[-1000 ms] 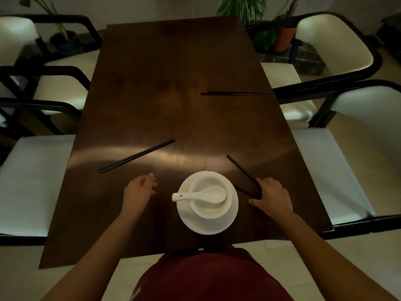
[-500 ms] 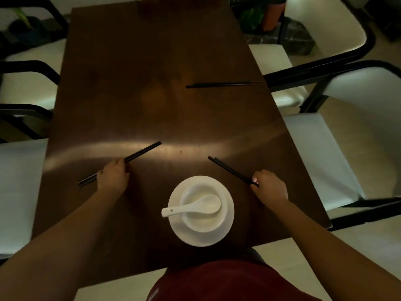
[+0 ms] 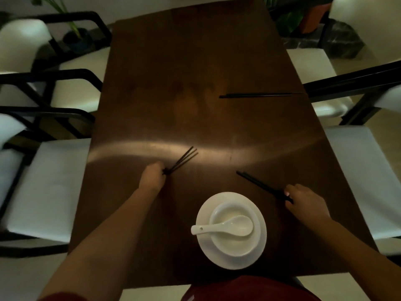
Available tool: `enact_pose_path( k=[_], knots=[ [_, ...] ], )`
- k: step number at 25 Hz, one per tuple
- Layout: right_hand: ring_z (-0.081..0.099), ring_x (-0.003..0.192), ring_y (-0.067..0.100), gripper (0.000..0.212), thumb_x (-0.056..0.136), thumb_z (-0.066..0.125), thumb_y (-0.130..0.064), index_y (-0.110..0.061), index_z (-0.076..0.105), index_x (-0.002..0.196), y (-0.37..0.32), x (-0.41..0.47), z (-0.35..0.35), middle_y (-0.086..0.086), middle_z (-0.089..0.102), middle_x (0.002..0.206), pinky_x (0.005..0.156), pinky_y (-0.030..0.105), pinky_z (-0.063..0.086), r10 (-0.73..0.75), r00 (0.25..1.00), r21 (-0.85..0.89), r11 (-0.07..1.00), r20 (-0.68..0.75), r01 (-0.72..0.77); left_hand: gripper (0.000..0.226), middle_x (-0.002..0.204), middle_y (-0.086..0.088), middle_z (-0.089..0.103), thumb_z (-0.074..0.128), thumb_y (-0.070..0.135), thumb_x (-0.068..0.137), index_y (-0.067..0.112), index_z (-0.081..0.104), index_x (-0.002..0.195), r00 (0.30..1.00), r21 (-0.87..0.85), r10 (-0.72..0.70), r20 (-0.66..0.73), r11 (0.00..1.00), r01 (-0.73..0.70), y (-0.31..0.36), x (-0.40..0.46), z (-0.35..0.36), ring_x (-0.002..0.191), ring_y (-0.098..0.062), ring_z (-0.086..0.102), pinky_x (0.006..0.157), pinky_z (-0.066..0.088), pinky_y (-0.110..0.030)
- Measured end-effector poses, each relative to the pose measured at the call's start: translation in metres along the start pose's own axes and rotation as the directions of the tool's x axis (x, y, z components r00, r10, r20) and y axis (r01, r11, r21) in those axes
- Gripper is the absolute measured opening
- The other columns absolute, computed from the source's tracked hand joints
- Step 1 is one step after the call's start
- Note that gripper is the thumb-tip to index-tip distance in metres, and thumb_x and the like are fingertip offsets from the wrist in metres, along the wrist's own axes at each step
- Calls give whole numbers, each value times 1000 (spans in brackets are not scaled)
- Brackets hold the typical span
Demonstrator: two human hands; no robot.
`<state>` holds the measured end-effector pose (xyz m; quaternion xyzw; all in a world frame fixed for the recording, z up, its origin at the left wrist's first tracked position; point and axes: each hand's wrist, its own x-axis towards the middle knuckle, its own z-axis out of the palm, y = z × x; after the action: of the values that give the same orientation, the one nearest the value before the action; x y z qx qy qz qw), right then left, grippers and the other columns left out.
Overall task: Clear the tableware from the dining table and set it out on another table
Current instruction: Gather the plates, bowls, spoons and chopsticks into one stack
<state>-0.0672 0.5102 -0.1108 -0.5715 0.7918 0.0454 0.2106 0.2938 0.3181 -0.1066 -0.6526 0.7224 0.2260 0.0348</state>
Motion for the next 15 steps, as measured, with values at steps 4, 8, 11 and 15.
enact_pose_path(
  k=[4, 8, 11, 15],
  knots=[
    [56, 86, 14, 19, 84, 60, -25, -21, 57, 102, -3, 3, -1, 0, 57, 98, 62, 24, 45, 1, 1000, -29, 1000, 18, -1, 19, 104, -23, 68, 59, -1, 77, -5, 69, 93, 997, -78, -64, 36, 995, 67, 7, 3, -2, 99, -34, 62, 85, 47, -35],
    [56, 83, 17, 15, 82, 61, -24, -19, 58, 96, -7, 6, -3, -1, 56, 92, 61, 26, 41, 18, 999, 16, 1000, 30, -18, 5, 84, -21, 66, 68, 5, 76, 1, 65, 78, 991, -229, -123, 47, 965, 131, 4, 6, -6, 89, -27, 64, 76, 45, -28],
    [58, 83, 20, 11, 82, 60, -21, -17, 56, 91, -7, 8, -3, 1, 59, 92, 64, 29, 45, 23, 999, 52, 998, 28, -24, 18, 87, -19, 71, 70, 4, 76, -1, 68, 93, 983, -383, -175, 47, 906, 180, 2, 12, -8, 86, -26, 67, 77, 49, -29],
    [60, 79, 16, 12, 84, 59, -19, -20, 61, 96, -3, 12, -3, 0, 64, 91, 63, 26, 48, 6, 1000, 53, 999, 12, -7, 23, 100, -22, 67, 62, -4, 81, -4, 61, 104, 938, -708, -233, 257, 615, 347, 5, 12, -26, 73, -19, 67, 80, 55, -31]
  ],
)
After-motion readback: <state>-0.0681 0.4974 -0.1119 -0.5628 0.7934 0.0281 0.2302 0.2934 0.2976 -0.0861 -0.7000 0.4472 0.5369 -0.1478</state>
